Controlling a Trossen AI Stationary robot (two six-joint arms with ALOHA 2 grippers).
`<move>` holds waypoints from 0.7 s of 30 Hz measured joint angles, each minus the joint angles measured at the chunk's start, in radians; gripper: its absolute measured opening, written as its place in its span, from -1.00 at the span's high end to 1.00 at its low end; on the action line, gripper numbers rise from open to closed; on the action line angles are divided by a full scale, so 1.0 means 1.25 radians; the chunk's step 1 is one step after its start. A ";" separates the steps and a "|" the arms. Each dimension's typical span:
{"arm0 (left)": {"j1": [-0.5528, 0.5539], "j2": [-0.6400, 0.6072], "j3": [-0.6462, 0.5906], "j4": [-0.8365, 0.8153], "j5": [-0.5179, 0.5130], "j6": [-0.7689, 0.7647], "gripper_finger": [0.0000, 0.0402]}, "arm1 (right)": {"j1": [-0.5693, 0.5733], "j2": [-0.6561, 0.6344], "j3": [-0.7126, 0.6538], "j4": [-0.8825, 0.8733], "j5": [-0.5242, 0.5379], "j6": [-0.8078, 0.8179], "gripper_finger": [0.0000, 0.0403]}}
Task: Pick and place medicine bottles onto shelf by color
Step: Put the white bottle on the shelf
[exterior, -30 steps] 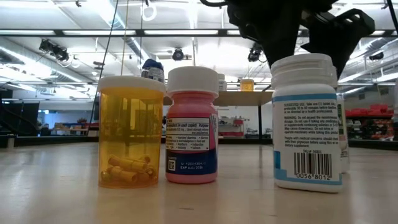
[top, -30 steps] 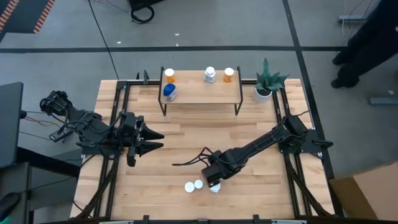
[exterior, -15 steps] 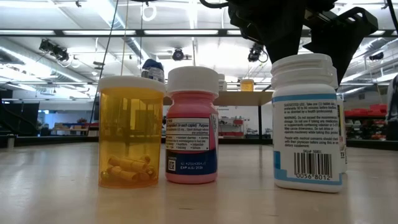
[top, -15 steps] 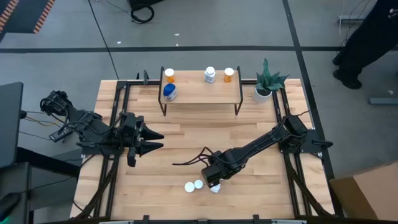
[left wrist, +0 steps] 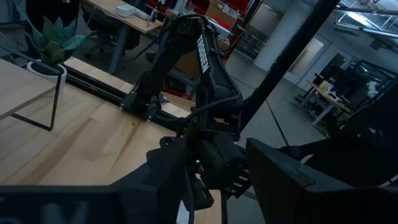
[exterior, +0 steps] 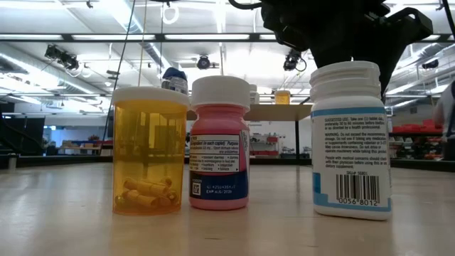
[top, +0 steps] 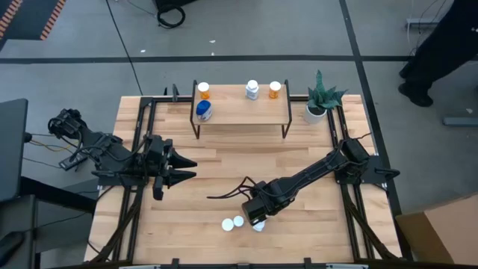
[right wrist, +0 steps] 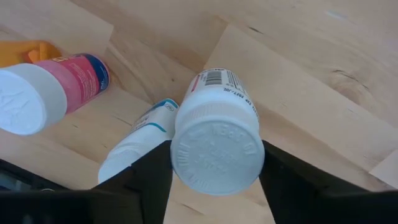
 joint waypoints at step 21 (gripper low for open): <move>0.000 0.000 0.000 0.001 0.000 -0.005 0.12 | -0.196 -0.001 0.247 -0.163 -0.004 -0.295 -0.10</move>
